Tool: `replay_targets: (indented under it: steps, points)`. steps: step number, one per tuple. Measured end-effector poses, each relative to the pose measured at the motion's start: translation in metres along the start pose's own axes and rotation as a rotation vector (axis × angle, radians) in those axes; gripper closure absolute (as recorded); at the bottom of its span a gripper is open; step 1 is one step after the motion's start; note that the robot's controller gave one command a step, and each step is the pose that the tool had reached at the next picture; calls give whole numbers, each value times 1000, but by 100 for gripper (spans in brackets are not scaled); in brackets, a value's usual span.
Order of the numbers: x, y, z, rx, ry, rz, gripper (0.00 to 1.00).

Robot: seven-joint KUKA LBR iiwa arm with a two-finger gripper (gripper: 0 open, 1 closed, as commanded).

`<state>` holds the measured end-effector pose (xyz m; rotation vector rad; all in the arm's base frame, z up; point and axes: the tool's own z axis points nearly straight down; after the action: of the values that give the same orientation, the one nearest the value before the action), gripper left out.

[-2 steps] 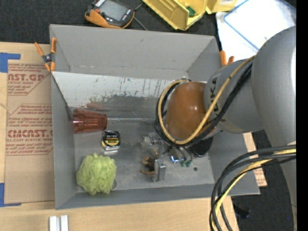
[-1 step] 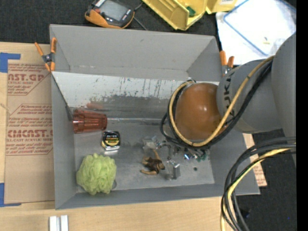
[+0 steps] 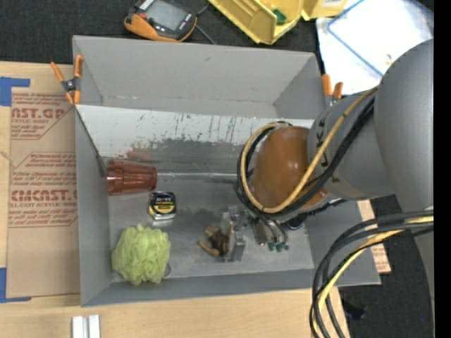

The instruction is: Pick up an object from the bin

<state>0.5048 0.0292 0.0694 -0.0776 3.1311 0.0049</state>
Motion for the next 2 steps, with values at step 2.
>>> replay_targets:
  steps: [2]
  points:
    - [2, 0, -13, 0, 7, 0, 100]
